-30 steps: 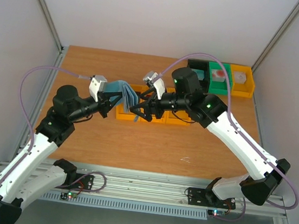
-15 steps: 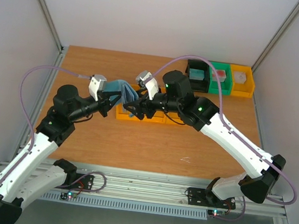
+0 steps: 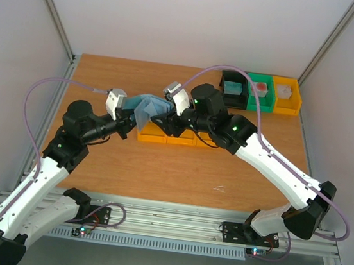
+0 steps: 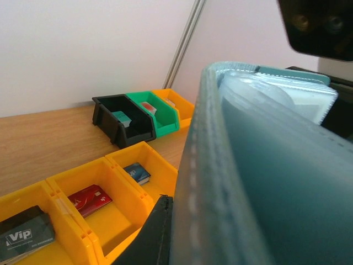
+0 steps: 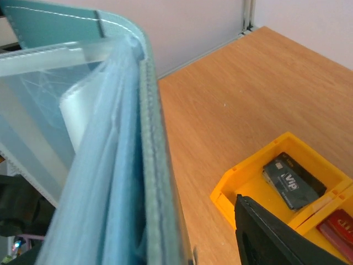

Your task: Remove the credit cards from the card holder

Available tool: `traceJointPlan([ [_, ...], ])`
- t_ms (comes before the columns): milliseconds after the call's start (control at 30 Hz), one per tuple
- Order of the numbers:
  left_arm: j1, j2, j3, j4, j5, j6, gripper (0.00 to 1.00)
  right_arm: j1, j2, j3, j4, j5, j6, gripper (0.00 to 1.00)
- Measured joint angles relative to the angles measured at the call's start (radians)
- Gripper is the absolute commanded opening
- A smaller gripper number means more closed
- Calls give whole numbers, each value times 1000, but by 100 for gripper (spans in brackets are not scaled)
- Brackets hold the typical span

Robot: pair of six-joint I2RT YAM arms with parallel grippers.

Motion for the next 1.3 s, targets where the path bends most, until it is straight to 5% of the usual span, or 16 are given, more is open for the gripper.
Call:
traceJointPlan([
  [333,0,0,-13,40,35,-16,0,-1,12,9,-2,-24,14,7],
  [467,4,-3,-20,47,46,-18,0,-1,8,9,-9,-43,15,1],
  [533,5,-4,-21,49,56,-16,16,-1,4,9,-16,-48,15,1],
  [600,5,-4,-23,53,75,-1,50,-1,-1,9,-27,-50,15,1],
  [667,4,-9,-24,53,100,20,66,-1,-5,11,-41,-40,15,1],
  [1000,0,-24,-24,61,107,103,81,-5,-4,95,-123,-7,13,1],
  [1167,-9,-21,-24,80,79,106,99,-5,16,109,-130,-15,13,1],
  [1300,-13,-20,-24,96,82,115,99,-5,33,112,-137,-18,14,1],
])
